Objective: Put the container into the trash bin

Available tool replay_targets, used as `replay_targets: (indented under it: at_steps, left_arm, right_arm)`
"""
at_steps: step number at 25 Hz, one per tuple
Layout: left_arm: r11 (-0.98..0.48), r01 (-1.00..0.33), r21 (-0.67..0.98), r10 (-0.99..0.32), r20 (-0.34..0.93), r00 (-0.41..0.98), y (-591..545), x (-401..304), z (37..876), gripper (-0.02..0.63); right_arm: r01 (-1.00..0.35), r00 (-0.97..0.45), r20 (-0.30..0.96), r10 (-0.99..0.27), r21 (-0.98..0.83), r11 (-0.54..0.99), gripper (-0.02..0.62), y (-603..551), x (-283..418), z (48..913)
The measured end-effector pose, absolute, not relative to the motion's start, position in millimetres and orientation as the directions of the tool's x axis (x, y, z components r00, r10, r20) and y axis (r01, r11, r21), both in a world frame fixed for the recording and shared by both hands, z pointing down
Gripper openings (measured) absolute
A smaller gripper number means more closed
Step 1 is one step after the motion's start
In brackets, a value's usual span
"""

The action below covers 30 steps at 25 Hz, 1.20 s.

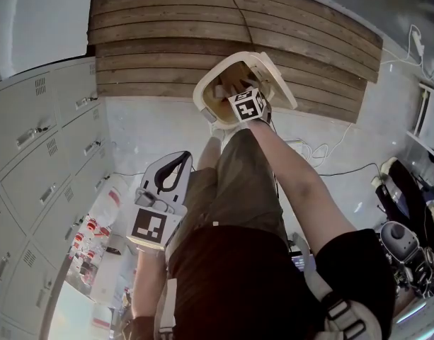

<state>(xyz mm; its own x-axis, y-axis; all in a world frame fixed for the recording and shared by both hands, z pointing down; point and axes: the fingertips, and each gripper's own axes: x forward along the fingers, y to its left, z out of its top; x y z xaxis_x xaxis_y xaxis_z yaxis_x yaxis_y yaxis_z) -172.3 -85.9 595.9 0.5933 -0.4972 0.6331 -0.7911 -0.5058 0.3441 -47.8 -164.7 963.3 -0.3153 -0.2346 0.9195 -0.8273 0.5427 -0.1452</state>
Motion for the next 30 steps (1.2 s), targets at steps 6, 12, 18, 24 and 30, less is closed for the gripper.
replay_targets:
  at_steps: [6, 12, 18, 24, 30]
  left_arm:
    - [-0.51, -0.79, 0.34, -0.506, 0.625, 0.595, -86, -172, 593, 0.008]
    - [-0.522, -0.785, 0.334, -0.516, 0.609, 0.602, -85, -168, 585, 0.008]
    - [-0.54, -0.777, 0.324, -0.525, 0.592, 0.612, -84, -160, 574, 0.008]
    - [-0.562, -0.779, 0.277, -0.548, 0.582, 0.602, -91, -157, 561, 0.008]
    - [-0.577, -0.762, 0.295, -0.541, 0.56, 0.627, -84, -146, 554, 0.008]
  right_arm:
    - [-0.826, -0.315, 0.917, -0.243, -0.139, 0.547, 0.109, -162, -48, 954]
    - [-0.825, -0.316, 0.912, -0.261, -0.128, 0.551, 0.107, -156, -43, 938]
    - [-0.829, -0.327, 0.899, -0.293, -0.123, 0.546, 0.08, -151, -38, 911]
    - [-0.836, -0.334, 0.886, -0.322, -0.12, 0.536, 0.043, -145, -34, 885]
    - [-0.837, -0.357, 0.87, -0.34, -0.136, 0.53, 0.023, -140, -29, 857]
